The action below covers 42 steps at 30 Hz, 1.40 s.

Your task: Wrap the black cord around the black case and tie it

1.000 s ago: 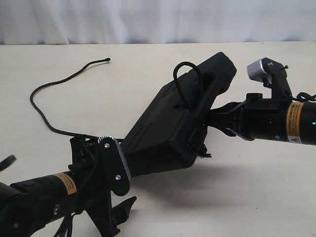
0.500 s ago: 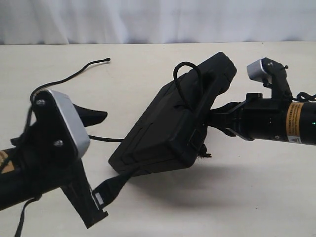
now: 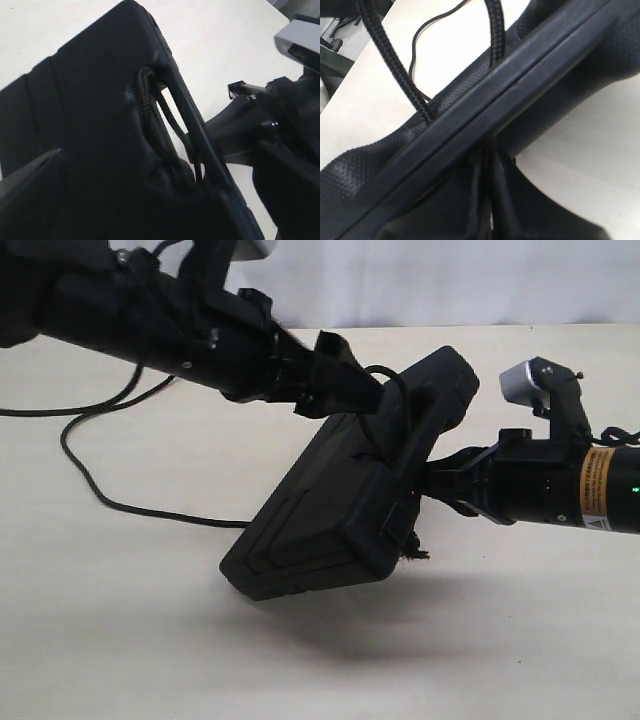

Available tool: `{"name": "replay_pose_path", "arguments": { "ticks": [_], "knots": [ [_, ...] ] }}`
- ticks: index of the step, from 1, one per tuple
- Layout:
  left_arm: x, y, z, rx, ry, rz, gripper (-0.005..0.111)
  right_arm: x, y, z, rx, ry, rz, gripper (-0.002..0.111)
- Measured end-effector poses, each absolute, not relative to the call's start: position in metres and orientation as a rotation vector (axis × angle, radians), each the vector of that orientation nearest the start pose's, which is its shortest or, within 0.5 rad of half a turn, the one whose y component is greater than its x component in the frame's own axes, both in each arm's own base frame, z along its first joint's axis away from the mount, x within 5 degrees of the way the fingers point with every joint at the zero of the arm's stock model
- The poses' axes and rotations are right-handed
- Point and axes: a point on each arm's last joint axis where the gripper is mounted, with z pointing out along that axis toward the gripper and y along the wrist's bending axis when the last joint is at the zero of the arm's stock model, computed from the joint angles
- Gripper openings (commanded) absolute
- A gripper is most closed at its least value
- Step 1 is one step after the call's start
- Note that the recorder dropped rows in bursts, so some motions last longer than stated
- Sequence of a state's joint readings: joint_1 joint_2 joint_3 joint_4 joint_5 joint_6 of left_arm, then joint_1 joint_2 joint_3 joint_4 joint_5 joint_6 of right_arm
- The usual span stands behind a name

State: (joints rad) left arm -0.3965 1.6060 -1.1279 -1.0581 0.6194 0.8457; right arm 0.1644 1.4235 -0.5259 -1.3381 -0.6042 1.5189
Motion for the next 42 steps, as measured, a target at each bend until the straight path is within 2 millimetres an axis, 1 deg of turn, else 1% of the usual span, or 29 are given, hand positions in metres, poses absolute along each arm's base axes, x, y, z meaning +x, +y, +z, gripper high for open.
{"name": "replay_pose_path", "arguments": {
  "ticks": [1, 3, 5, 6, 8, 13, 15, 17, 18, 21, 23, 25, 28, 31, 35, 38, 40, 42],
  "knots": [
    [0.312, -0.182, 0.267, 0.588, 2.278, -0.889, 0.092, 0.234, 0.09, 0.195, -0.26, 2.215, 0.865, 0.004],
    [0.322, -0.186, 0.255, 0.587, 2.301, -0.898, 0.091, 0.234, 0.09, 0.195, -0.26, 2.215, 0.865, 0.004],
    [0.325, -0.189, 0.251, 0.613, 2.269, -0.918, 0.091, 0.234, 0.09, 0.195, -0.262, 2.215, 0.863, 0.004],
    [0.326, -0.19, 0.252, 0.619, 2.25, -0.93, 0.088, 0.234, 0.09, 0.195, -0.262, 2.215, 0.863, 0.004],
    [0.329, -0.194, 0.252, 0.623, 2.217, -0.963, 0.076, 0.234, 0.09, 0.195, -0.264, 2.215, 0.862, 0.005],
    [0.336, -0.199, 0.237, 0.572, 2.231, -1.021, 0.028, 0.234, 0.089, 0.195, -0.262, 2.217, 0.857, 0.005],
    [0.338, -0.2, 0.232, 0.542, 2.232, -1.048, 0.013, 0.235, 0.089, 0.195, -0.26, 2.22, 0.845, 0.011],
    [0.338, -0.201, 0.232, 0.531, 2.226, -1.061, 0.001, 0.235, 0.088, 0.194, -0.241, 2.228, 0.841, 0.022],
    [0.339, -0.201, 0.234, 0.529, 2.219, -1.07, 0.0, 0.235, 0.087, 0.194, -0.224, 2.235, 0.835, 0.028],
    [0.338, -0.203, 0.236, 0.521, 2.21, -1.098, 0.0, 0.237, 0.084, 0.192, -0.154, 2.263, 0.813, 0.05],
    [0.338, -0.203, 0.236, 0.526, 2.209, -1.11, 0.0, 0.238, 0.082, 0.19, -0.099, 2.282, 0.796, 0.06],
    [0.337, -0.203, 0.236, 0.53, 2.209, -1.121, 0.0, 0.237, 0.081, 0.19, -0.089, 2.297, 0.781, 0.065],
    [0.337, -0.204, 0.236, 0.533, 2.209, -1.126, 0.0, 0.233, 0.08, 0.195, -0.125, 2.298, 0.756, 0.066],
    [0.336, -0.204, 0.237, 0.54, 2.208, -1.136, 0.0, 0.228, 0.076, 0.205, -0.126, 2.282, 0.712, 0.066],
    [0.333, -0.205, 0.237, 0.564, 2.205, -1.168, 0.0, 0.219, 0.065, 0.228, -0.093, 2.208, 0.582, 0.065],
    [0.332, -0.206, 0.236, 0.588, 2.211, -1.187, 0.0, 0.211, 0.062, 0.246, -0.1, 2.134, 0.546, 0.065],
    [0.331, -0.208, 0.234, 0.597, 2.214, -1.197, 0.0, 0.204, 0.062, 0.256, -0.14, 2.091, 0.551, 0.065],
    [0.331, -0.207, 0.234, 0.597, 2.215, -1.195, 0.0, 0.199, 0.064, 0.261, -0.219, 2.068, 0.559, 0.065]
  ]
}}
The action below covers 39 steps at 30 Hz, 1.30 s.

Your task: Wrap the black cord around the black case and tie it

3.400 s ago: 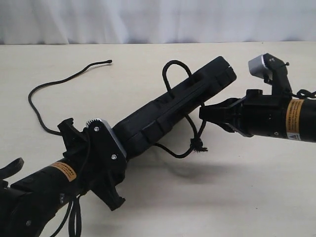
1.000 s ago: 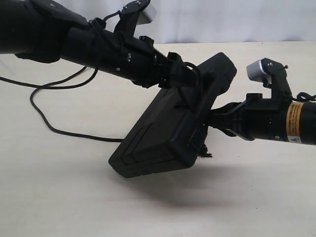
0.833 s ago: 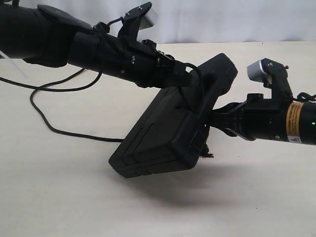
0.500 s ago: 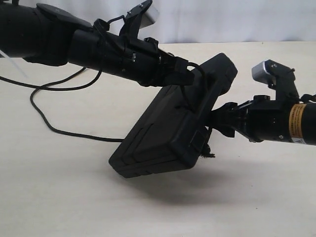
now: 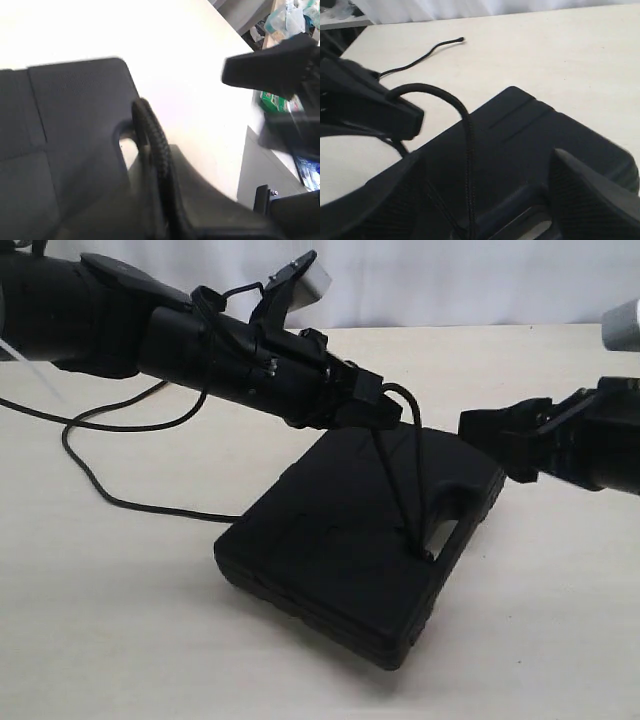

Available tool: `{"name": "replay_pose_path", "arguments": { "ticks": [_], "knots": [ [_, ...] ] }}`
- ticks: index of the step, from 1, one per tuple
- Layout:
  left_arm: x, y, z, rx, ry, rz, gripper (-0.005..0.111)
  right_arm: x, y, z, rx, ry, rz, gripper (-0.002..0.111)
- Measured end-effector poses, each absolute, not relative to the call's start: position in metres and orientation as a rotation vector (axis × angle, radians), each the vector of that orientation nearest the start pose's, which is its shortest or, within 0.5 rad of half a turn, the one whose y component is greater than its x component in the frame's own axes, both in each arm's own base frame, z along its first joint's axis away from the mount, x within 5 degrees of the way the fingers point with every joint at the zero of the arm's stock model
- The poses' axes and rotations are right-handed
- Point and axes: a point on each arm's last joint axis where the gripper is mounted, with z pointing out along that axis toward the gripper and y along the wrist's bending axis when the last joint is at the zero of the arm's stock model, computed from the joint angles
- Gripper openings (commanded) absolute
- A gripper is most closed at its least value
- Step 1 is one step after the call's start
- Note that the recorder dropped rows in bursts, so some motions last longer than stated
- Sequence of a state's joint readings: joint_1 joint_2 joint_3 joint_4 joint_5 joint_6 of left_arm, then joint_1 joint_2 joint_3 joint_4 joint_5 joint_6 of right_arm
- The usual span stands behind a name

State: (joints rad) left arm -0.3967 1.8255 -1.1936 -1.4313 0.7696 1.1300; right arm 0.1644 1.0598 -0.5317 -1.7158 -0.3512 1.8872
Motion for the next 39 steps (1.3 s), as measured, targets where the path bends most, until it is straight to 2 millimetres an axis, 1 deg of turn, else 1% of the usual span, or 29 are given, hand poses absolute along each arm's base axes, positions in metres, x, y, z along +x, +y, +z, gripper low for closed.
{"name": "replay_pose_path", "arguments": {
  "ticks": [3, 6, 14, 18, 20, 23, 25, 27, 30, 33, 35, 37, 39],
  "knots": [
    [0.331, -0.207, 0.234, 0.597, 2.215, -1.195, 0.0, 0.197, 0.068, 0.26, -0.283, 2.071, 0.584, 0.065],
    [0.331, -0.207, 0.234, 0.602, 2.216, -1.192, 0.0, 0.202, 0.071, 0.249, -0.306, 2.121, 0.61, 0.065],
    [0.333, -0.206, 0.233, 0.591, 2.217, -1.174, 0.0, 0.215, 0.086, 0.205, -0.467, 2.296, 0.764, 0.065],
    [0.333, -0.206, 0.233, 0.591, 2.218, -1.169, 0.0, 0.22, 0.091, 0.184, -0.525, 2.349, 0.818, 0.065],
    [0.333, -0.206, 0.233, 0.601, 2.22, -1.162, 0.0, 0.222, 0.097, 0.177, -0.553, 2.352, 0.828, 0.065],
    [0.332, -0.205, 0.231, 0.628, 2.226, -1.143, 0.0, 0.224, 0.109, 0.173, -0.611, 2.306, 0.803, 0.065],
    [0.332, -0.205, 0.231, 0.643, 2.23, -1.133, 0.0, 0.227, 0.116, 0.172, -0.594, 2.275, 0.752, 0.064],
    [0.331, -0.205, 0.23, 0.651, 2.231, -1.127, 0.0, 0.229, 0.122, 0.173, -0.596, 2.234, 0.682, 0.057],
    [0.331, -0.205, 0.23, 0.654, 2.232, -1.125, 0.0, 0.231, 0.127, 0.174, -0.593, 2.198, 0.605, 0.037],
    [0.331, -0.205, 0.23, 0.654, 2.232, -1.125, 0.0, 0.233, 0.128, 0.175, -0.569, 2.176, 0.593, 0.019],
    [0.331, -0.205, 0.23, 0.654, 2.232, -1.125, 0.005, 0.234, 0.128, 0.176, -0.553, 2.172, 0.593, 0.005],
    [0.332, -0.204, 0.23, 0.657, 2.234, -1.11, 0.013, 0.234, 0.128, 0.176, -0.547, 2.17, 0.593, 0.004],
    [0.332, -0.203, 0.228, 0.672, 2.238, -1.086, 0.026, 0.234, 0.128, 0.176, -0.539, 2.17, 0.596, 0.004]
  ]
}}
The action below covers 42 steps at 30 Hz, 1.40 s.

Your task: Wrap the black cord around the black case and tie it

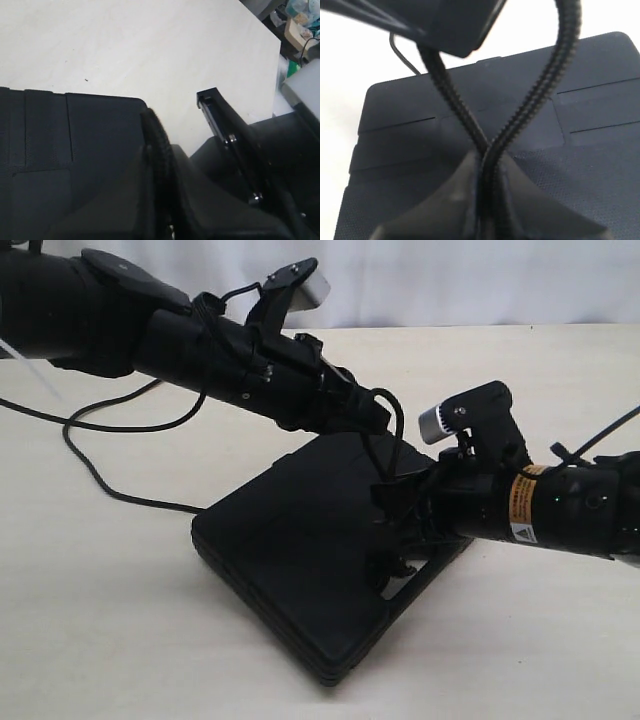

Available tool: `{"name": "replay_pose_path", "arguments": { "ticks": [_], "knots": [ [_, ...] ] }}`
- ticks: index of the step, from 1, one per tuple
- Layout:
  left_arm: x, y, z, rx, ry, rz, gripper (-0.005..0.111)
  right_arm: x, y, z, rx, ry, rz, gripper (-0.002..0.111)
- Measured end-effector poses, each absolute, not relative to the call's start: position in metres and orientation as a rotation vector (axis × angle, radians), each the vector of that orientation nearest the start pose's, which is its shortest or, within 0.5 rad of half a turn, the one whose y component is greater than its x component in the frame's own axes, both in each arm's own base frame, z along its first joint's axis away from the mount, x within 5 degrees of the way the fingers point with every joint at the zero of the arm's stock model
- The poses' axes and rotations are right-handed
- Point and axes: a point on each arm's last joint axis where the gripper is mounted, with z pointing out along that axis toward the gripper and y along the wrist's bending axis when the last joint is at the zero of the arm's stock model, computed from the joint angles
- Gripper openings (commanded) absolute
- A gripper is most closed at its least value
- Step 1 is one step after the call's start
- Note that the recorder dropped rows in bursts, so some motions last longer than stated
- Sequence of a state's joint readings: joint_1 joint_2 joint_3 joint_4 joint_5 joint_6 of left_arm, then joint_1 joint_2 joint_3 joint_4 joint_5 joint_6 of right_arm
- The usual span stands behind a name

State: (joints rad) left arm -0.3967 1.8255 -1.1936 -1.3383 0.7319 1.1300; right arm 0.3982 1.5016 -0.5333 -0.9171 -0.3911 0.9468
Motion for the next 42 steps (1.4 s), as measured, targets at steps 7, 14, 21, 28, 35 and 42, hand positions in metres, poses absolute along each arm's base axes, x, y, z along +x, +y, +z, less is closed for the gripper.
{"name": "replay_pose_path", "arguments": {
  "ticks": [7, 14, 21, 28, 35, 42],
  "knots": [
    [0.33, -0.197, 0.23, 0.792, 2.239, -0.963, 0.057, 0.234, 0.128, 0.176, -0.528, 2.174, 0.599, 0.004],
    [0.346, -0.125, 0.269, 0.658, 2.219, -0.556, 0.057, 0.234, 0.128, 0.176, -0.525, 2.175, 0.599, 0.004],
    [0.367, -0.012, 0.246, 0.166, 2.476, -0.248, 0.057, 0.234, 0.128, 0.176, -0.525, 2.175, 0.599, 0.004],
    [0.383, 0.034, 0.18, 0.053, 2.638, -0.118, 0.056, 0.234, 0.128, 0.176, -0.532, 2.173, 0.596, 0.004],
    [0.431, 0.043, 0.167, 0.154, 2.765, -0.024, 0.056, 0.234, 0.129, 0.177, -0.534, 2.162, 0.609, 0.004],
    [0.496, 0.019, 0.154, 0.461, 2.742, 0.037, 0.056, 0.234, 0.129, 0.177, -0.547, 2.155, 0.61, 0.004]
  ]
}}
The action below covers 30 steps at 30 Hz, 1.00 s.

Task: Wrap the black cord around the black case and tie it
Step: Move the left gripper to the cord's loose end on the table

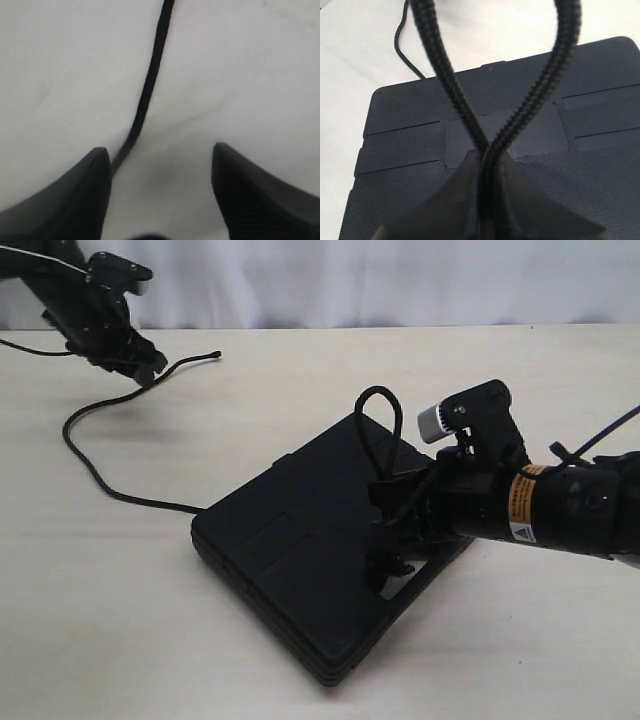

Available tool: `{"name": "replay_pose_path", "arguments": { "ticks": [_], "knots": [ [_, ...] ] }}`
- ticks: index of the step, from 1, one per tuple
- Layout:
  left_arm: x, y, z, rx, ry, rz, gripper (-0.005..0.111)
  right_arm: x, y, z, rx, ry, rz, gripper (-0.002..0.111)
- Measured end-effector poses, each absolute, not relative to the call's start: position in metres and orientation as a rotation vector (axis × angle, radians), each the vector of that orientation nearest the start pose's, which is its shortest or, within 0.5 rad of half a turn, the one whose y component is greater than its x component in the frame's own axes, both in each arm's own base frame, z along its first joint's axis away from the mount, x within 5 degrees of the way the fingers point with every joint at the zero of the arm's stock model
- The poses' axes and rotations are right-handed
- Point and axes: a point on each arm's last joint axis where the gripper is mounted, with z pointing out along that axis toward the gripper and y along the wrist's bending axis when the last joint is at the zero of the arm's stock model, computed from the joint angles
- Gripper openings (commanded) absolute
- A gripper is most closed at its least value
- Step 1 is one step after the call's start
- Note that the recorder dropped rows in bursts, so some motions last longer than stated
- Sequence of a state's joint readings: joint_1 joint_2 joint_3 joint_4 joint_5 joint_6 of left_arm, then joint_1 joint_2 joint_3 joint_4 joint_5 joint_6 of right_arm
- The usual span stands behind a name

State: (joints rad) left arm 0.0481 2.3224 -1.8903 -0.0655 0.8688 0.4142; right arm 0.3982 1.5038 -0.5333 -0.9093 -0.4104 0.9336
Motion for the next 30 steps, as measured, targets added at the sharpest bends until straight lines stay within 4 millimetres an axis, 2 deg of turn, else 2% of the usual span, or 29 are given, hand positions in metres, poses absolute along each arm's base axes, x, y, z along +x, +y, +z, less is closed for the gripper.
{"name": "replay_pose_path", "arguments": {
  "ticks": [4, 7, 8, 9, 10, 12, 18, 24, 27, 30],
  "knots": [
    [0.537, 0.002, 0.14, 0.562, 2.627, 0.069, 0.056, 0.234, 0.13, 0.177, -0.567, 2.147, 0.601, 0.004],
    [0.555, 0.002, 0.127, 0.563, 2.581, 0.084, 0.056, 0.234, 0.13, 0.177, -0.571, 2.146, 0.6, 0.004],
    [0.558, 0.002, 0.118, 0.576, 2.579, 0.087, 0.056, 0.234, 0.13, 0.177, -0.573, 2.145, 0.6, 0.004],
    [0.559, 0.001, 0.108, 0.615, 2.584, 0.089, 0.052, 0.234, 0.13, 0.177, -0.575, 2.143, 0.601, 0.004],
    [0.559, 0.0, 0.102, 0.646, 2.59, 0.089, 0.044, 0.234, 0.13, 0.177, -0.575, 2.143, 0.601, 0.004],
    [0.559, -0.005, 0.103, 0.693, 2.578, 0.088, 0.027, 0.234, 0.13, 0.177, -0.576, 2.141, 0.603, 0.004],
    [0.556, -0.01, 0.102, 0.755, 2.607, 0.103, 0.0, 0.234, 0.13, 0.177, -0.576, 2.141, 0.603, 0.004],
    [0.55, -0.011, 0.105, 0.786, 2.654, 0.079, 0.0, 0.234, 0.13, 0.177, -0.576, 2.141, 0.603, 0.004],
    [0.545, -0.015, 0.121, 0.871, 2.653, 0.013, 0.0, 0.234, 0.13, 0.177, -0.576, 2.14, 0.604, 0.004],
    [0.535, -0.025, 0.151, 1.005, 2.6, -0.122, 0.0, 0.234, 0.131, 0.178, -0.58, 2.129, 0.616, 0.004]
  ]
}}
